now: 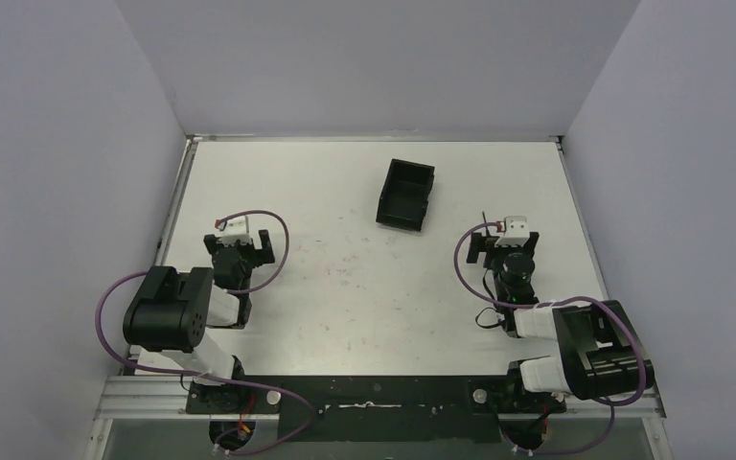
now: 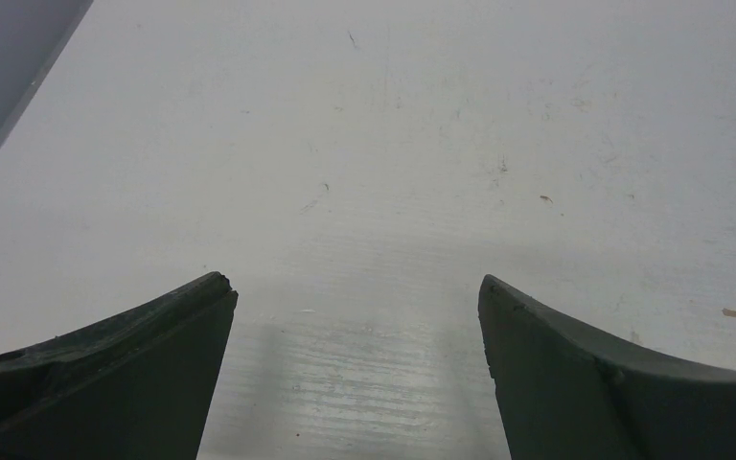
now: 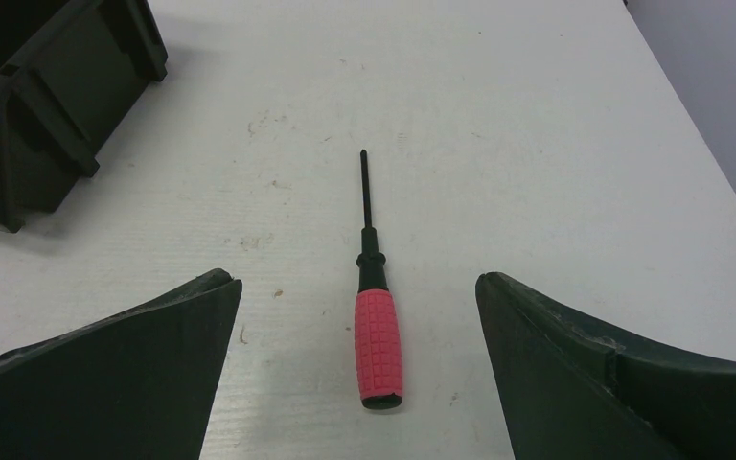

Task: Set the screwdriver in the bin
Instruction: Pick up the screwdriver from the center of the board.

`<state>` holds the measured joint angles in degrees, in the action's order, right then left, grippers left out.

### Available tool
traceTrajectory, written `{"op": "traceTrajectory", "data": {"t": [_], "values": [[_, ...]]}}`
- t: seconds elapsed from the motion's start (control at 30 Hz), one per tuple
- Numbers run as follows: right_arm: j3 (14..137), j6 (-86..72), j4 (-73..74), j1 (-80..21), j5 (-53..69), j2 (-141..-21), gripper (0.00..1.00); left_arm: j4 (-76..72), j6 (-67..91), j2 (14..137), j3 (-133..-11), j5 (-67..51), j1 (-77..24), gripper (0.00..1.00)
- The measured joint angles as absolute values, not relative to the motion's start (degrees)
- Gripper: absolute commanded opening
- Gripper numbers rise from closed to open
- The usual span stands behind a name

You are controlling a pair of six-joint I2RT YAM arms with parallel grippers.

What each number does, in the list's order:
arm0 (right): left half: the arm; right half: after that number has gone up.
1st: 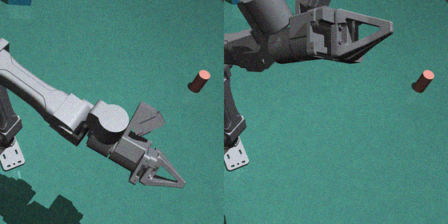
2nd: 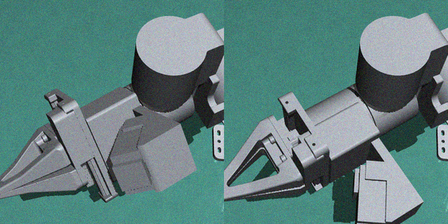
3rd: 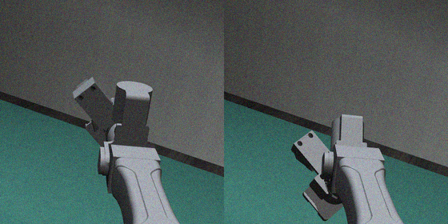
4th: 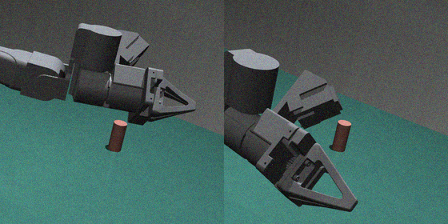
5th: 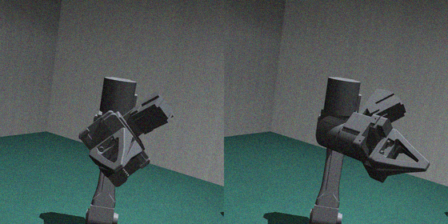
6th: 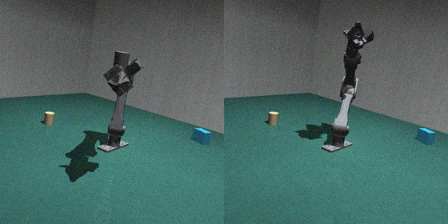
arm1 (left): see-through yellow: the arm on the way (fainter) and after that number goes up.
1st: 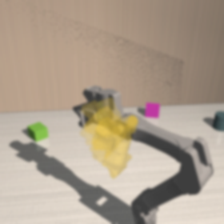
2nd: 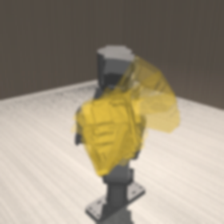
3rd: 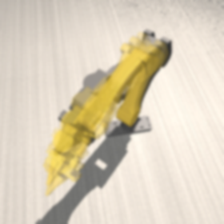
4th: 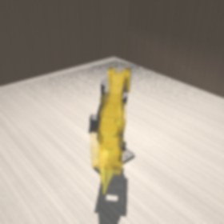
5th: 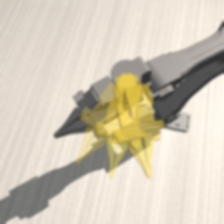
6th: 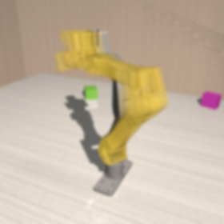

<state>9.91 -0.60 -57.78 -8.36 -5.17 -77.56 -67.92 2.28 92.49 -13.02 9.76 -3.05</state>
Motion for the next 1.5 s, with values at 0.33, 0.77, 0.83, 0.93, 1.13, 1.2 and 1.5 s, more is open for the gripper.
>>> {"op": "traceTrajectory", "data": {"t": [0.33,0.77,0.83,0.93,1.13,1.2,1.5], "values": [[10.0,-0.6,-54.72,-8.36,-5.06,-74.54,1.0,-67.92,2.28,92.49,-13.02,9.76,-3.05,0.97],[25.04,0.23,-30.94,-9.85,-5.13,-60.01,1.0,-67.92,2.28,92.49,-13.02,9.76,-3.05,0.97],[29.58,0.4,-26.59,-9.91,-5.15,-59.46,1.0,-67.92,2.28,92.49,-13.02,9.76,-3.05,0.97],[36.91,0.49,-20.03,-10.22,-5.15,-59.46,1.0,-67.92,2.28,92.49,-13.02,9.76,-3.05,0.97],[50.81,0.86,-7.84,-10.22,-5.08,-60.16,1.0,-67.92,2.28,92.49,-13.02,9.76,-3.05,0.97],[55.29,0.84,-4.23,-10.22,-5.08,-61.19,1.0,-67.92,2.28,92.49,-13.02,9.76,-3.05,0.97],[71.68,0.71,10.28,-10.22,-4.82,-66.52,1.0,-67.92,2.28,92.49,-13.02,9.76,-3.05,0.97]]}}
